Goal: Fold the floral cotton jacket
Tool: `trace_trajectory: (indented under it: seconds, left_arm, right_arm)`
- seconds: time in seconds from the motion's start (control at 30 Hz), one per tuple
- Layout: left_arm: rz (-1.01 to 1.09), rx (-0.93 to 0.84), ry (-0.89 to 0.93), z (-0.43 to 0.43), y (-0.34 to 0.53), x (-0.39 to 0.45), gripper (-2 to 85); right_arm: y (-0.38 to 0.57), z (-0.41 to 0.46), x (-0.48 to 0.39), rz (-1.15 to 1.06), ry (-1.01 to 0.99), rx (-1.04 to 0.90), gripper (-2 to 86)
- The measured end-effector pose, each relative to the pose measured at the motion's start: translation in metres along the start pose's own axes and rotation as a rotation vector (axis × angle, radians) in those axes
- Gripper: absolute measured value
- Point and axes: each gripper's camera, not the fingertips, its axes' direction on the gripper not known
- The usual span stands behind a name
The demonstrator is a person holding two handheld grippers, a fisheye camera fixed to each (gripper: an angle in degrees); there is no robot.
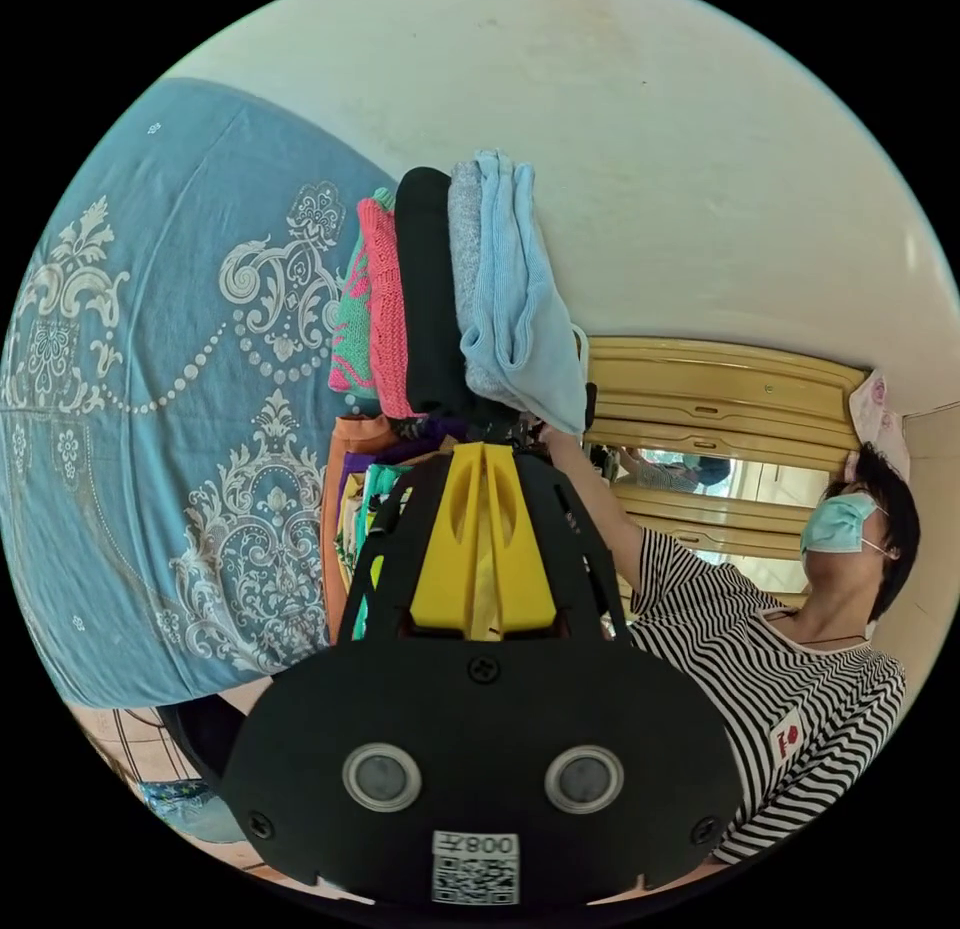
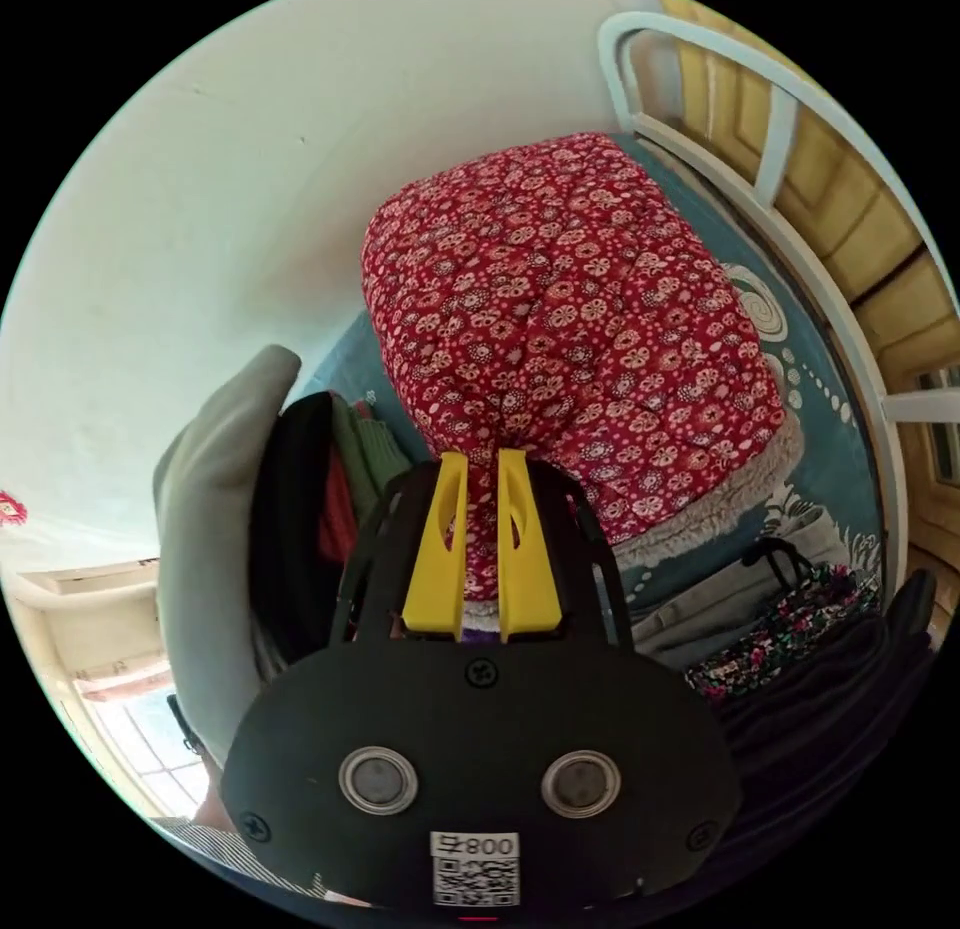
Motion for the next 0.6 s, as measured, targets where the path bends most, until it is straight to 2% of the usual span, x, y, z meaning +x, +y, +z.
trace_trajectory:
  seconds: [0.37,0.53,0.6]
  left_arm:
    - [0.051,0.012,0.161,-0.038,0.008,-0.014,0.1]
    - [0.1,0.044,0.25,-0.07,0.016,-0.021,0.0]
    - [0.14,0.053,0.281,-0.083,0.017,-0.021,0.1]
  right_arm:
    - [0.047,-0.238,0.029,-0.021,-0.399,0.387,1.7]
    - [0.1,-0.346,-0.009,-0.195,-0.645,0.561,1.2]
    - [0.121,-0.381,-0.034,-0.28,-0.672,0.595,1.2]
